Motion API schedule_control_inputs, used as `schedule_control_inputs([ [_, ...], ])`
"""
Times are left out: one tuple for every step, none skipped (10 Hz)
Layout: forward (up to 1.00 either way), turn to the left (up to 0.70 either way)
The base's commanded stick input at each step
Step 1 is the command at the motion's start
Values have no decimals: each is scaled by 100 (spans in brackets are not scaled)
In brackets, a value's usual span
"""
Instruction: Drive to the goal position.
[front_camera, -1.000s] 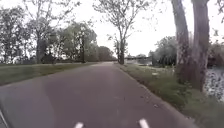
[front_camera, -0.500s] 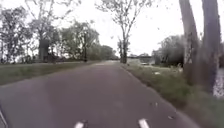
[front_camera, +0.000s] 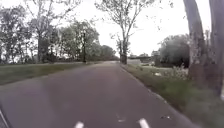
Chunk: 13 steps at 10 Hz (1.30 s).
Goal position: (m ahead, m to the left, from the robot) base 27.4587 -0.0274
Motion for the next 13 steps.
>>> schedule_control_inputs([
  [70,0],
  [70,0],
  [70,0],
  [70,0],
  [70,0],
  [70,0],
  [70,0],
  [70,0],
  [70,0],
  [70,0],
  [70,0],
  [70,0],
  [70,0],
])
